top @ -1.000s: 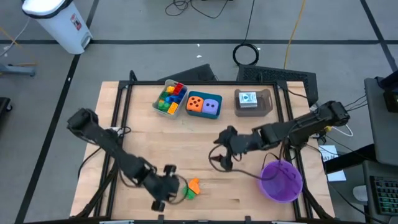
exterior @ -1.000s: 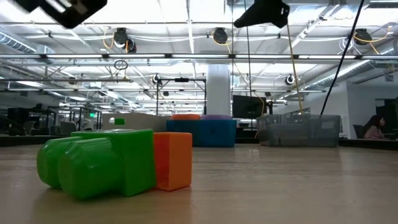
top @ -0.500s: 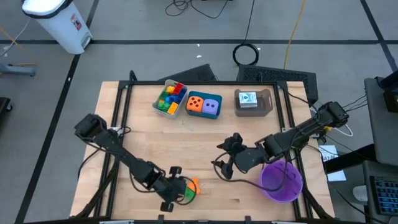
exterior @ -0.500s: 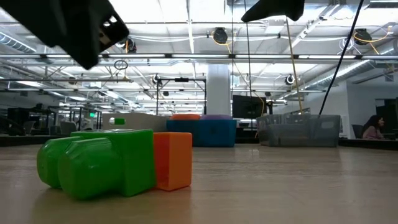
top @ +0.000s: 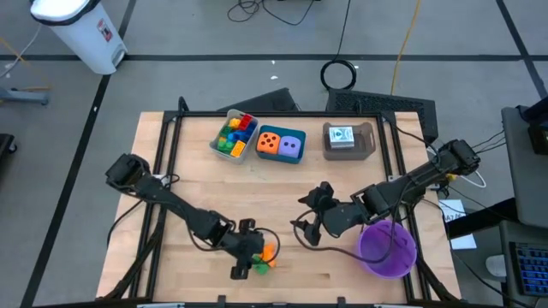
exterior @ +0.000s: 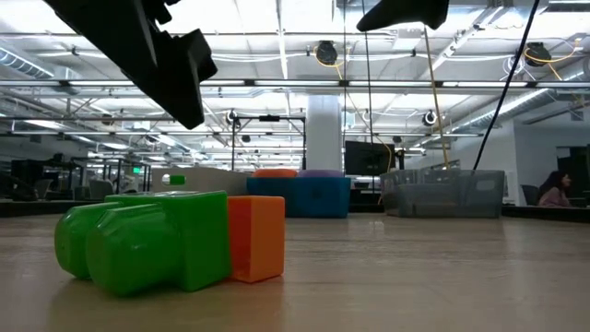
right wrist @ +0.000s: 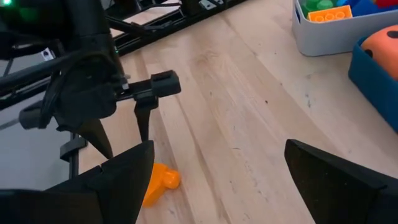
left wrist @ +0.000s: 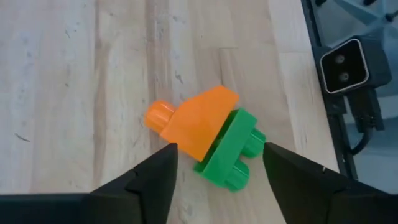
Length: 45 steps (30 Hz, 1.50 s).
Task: Pick & Place Toys
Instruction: Put the green game piece into the gray bin
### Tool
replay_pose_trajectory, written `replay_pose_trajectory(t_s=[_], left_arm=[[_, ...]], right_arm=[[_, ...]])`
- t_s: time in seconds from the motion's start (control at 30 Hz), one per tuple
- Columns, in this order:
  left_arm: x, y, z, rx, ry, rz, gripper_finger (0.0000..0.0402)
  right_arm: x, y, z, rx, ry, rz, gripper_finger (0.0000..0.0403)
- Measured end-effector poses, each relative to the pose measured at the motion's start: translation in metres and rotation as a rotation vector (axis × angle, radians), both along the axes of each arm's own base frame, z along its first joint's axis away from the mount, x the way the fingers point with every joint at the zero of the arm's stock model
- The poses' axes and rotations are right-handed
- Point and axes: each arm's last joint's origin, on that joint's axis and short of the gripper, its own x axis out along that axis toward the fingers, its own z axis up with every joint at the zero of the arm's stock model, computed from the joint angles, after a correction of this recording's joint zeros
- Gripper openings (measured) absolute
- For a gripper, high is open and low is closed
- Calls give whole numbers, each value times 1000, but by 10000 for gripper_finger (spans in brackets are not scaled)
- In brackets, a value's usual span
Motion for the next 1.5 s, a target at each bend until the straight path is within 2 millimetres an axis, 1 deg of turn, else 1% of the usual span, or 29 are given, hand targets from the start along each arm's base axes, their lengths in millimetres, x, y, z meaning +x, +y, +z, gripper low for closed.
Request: replay_pose_trajectory(t_s=[0.2,0.5,0.73,0.87,0.97,1.13,1.27,1.5], left_arm=[[1,2,0,-18,11,-33,263],[-1,-2,-2,37,-6,-77,264],[3,-6,-12,53,-7,-101,264],[7,-11,-26,19,14,-127,264],[8,-14,-36,24,41,-132,264],[8,-18,-40,11,44,-131,264],[6,-20,-39,-1,56,-142,264],[0,-25,-42,22,85,-160,264]], right_arm=[[0,0,0,-50,8,34,352],[0,0,0,-90,13,61,352],[0,0,0,-89,13,60,352],[0,0,0,-69,16,46,352],[0,0,0,-66,13,45,352],[0,0,0,-47,9,33,352],[0,0,0,-46,7,32,352],[0,0,0,-46,7,32,352]])
